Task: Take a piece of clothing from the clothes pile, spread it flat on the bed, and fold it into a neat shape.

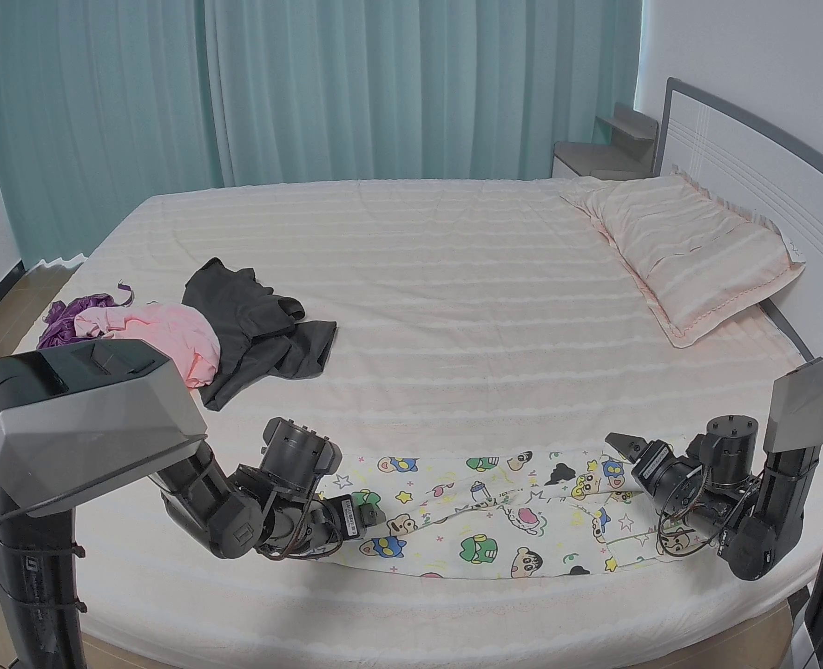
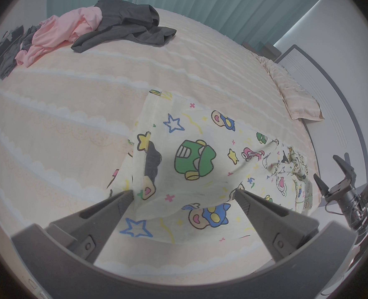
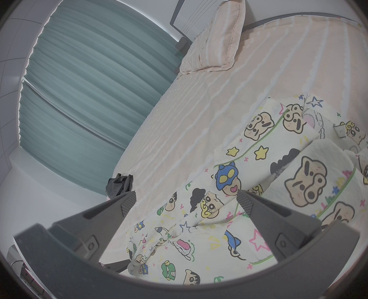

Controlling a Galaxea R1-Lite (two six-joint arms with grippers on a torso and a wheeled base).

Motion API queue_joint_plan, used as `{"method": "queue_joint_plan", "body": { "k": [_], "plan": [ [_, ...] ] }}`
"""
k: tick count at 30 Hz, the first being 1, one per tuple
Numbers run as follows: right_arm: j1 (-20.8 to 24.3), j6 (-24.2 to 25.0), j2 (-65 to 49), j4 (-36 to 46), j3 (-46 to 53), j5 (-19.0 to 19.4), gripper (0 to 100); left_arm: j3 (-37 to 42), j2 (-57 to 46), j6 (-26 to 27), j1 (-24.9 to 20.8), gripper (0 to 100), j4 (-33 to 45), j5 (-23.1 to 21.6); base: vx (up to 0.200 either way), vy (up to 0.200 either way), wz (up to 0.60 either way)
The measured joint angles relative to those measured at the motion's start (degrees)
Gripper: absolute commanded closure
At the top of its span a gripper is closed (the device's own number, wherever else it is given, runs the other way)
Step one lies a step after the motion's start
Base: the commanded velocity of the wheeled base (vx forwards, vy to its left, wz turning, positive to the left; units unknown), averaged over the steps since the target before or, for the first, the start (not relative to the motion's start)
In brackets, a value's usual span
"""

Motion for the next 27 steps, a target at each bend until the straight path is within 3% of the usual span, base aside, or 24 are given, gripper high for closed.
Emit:
{"method": "queue_joint_plan", "body": {
  "k": [27],
  "plan": [
    [0.0, 0.0, 0.0, 0.0, 0.0, 0.0, 0, -0.4, 1.5, 0.0, -1.9, 0, 0.0, 1.7, 0.000, 0.000, 0.00]
  ]
}}
